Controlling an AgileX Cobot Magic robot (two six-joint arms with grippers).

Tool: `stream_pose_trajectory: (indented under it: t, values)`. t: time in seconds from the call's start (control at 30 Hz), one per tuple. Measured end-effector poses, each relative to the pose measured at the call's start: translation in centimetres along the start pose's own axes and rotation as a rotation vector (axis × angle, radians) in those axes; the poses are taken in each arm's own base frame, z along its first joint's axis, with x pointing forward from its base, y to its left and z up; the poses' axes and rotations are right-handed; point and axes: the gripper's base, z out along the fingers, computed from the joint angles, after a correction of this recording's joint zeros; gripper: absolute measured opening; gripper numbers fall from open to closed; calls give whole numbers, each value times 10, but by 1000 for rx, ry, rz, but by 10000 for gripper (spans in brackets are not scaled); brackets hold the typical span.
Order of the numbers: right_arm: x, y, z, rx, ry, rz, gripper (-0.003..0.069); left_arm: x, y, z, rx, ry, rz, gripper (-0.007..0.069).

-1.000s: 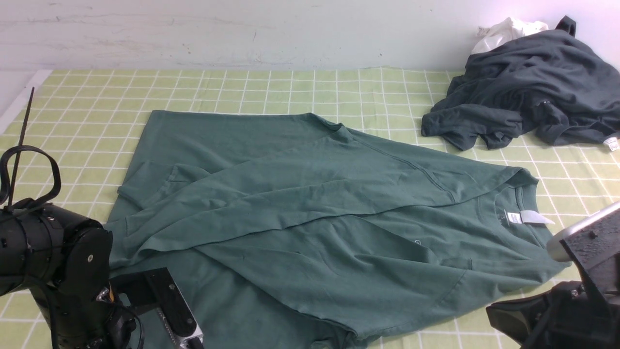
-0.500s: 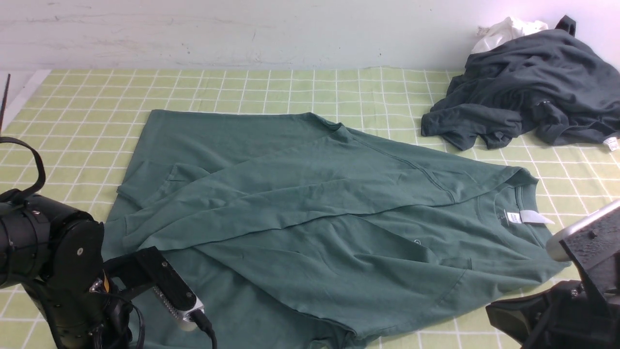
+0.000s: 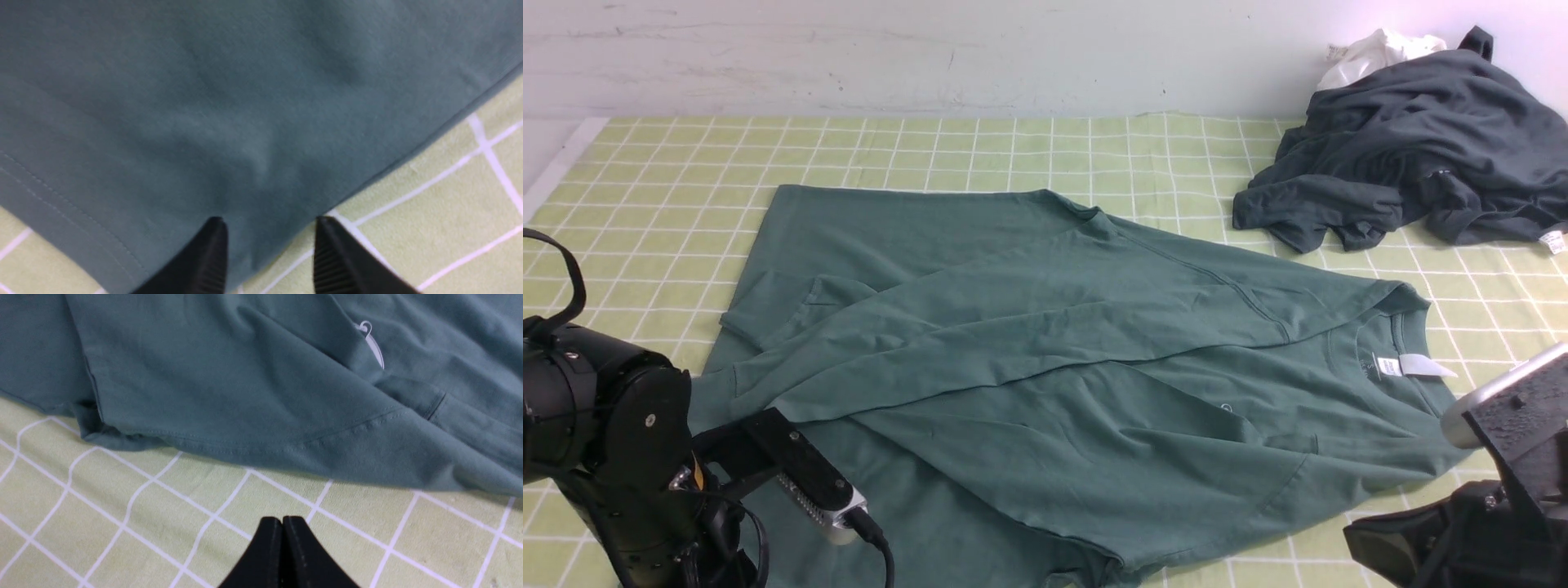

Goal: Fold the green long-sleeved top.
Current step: Use both arms simultaneously to clamp the lower edge of the clothing fabric

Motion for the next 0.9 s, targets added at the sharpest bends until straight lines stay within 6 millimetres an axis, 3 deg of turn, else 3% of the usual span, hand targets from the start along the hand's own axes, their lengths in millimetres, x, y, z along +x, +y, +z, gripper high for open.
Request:
stream_pose_trajectory:
  t: [0.07, 0.2, 0.4, 0.57, 0.73, 0.9]
  values:
    - [3, 1, 0, -6, 28, -1, -10, 1, 0, -4, -5, -17, -33, 356]
    - [5, 1, 0, -10, 51, -25, -10, 4, 1, -14, -40, -54, -78, 375]
    - [5, 1, 0, -11, 58, -58, -10, 24, 6, -20, -198, -75, -101, 256]
    - [5, 1, 0, -12, 58, -57, -10, 40, 1, -1, -244, -84, -52, 222]
    - [5, 1, 0, -13, 58, -56, -10, 46, -2, 11, -263, -99, 20, 324]
    - [5, 2, 0, -22, 52, -31, -10, 46, -2, 17, -265, -73, 39, 357]
